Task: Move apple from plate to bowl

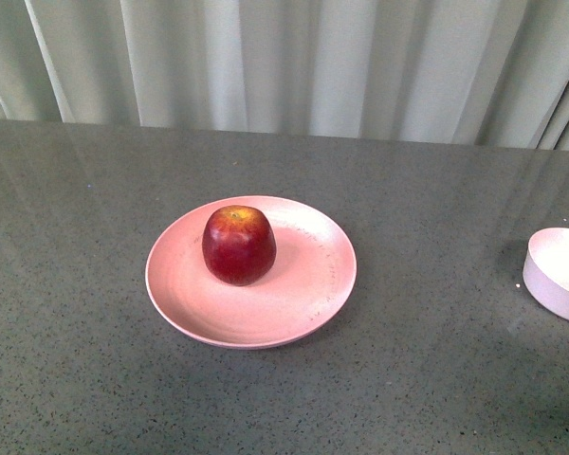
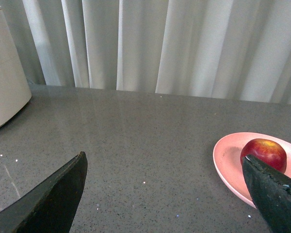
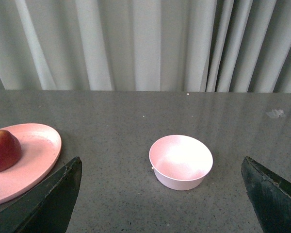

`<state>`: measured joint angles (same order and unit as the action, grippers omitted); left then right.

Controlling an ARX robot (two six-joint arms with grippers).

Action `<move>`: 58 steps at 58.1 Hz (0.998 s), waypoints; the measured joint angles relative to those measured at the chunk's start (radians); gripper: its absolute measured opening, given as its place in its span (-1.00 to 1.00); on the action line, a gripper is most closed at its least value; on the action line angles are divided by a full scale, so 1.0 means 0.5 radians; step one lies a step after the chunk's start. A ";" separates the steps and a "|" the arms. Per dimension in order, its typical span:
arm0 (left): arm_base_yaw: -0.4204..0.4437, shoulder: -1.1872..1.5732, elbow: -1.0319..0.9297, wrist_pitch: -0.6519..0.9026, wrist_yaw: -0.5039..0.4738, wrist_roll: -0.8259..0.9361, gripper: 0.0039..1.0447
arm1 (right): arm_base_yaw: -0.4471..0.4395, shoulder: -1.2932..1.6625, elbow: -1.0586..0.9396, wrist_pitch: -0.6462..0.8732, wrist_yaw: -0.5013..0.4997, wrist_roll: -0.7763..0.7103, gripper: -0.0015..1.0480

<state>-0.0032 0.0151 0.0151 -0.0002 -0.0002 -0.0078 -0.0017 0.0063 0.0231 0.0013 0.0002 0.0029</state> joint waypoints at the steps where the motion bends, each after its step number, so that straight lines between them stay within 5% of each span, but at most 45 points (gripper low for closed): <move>1: 0.000 0.000 0.000 0.000 0.001 0.000 0.83 | 0.000 0.000 0.000 0.000 0.000 0.000 0.83; 51: 0.000 0.000 0.000 0.000 0.000 0.000 0.83 | 0.000 0.000 0.000 0.000 0.000 0.000 0.83; 53: 0.000 0.000 0.000 0.000 0.000 0.001 0.83 | -0.031 0.040 0.021 -0.065 -0.088 -0.008 0.83; 54: 0.000 0.000 0.000 0.000 -0.001 0.001 0.84 | -0.111 0.131 0.081 -0.224 -0.375 -0.026 0.83; 58: 0.000 0.000 0.000 0.000 0.002 0.001 0.83 | -0.294 0.539 0.203 -0.322 -0.828 -0.055 0.83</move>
<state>-0.0032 0.0151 0.0151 -0.0002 0.0006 -0.0074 -0.1490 0.2760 0.1246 -0.1596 -0.4137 -0.0246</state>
